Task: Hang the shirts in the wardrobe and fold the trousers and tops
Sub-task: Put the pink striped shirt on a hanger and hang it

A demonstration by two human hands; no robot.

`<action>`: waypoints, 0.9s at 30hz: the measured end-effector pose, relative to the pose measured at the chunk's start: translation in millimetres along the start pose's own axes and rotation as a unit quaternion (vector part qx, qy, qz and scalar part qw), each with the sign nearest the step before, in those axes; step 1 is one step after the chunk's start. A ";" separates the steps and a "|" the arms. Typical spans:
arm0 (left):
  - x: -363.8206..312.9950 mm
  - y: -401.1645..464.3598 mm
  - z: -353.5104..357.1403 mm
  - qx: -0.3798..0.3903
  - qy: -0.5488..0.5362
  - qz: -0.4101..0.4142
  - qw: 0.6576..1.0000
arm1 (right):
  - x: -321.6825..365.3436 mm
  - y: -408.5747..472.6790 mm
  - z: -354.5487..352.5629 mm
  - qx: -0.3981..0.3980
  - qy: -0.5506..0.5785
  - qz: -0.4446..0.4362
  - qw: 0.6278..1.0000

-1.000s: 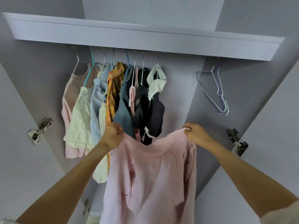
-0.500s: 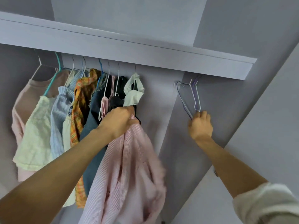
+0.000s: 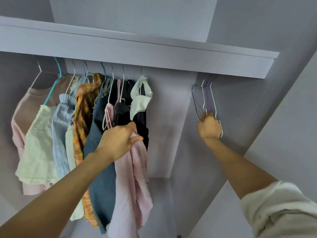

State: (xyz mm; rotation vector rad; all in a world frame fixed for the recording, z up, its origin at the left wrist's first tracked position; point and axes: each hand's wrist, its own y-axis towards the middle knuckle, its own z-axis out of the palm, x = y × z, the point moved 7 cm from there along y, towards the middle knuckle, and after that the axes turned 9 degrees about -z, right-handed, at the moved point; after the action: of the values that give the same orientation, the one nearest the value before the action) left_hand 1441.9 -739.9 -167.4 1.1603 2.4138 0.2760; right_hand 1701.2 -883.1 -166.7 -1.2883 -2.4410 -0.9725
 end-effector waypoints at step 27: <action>38.4 -108.7 11.8 0.116 -0.133 -0.066 0.982 | -7.1 -229.6 71.3 0.244 0.424 0.149 0.860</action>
State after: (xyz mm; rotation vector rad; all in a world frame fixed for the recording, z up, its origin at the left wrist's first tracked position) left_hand 1351.4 -778.3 -228.9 1.0490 2.3135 -0.1968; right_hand 1530.4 -933.4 -328.3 -0.7738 -1.5829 -0.5823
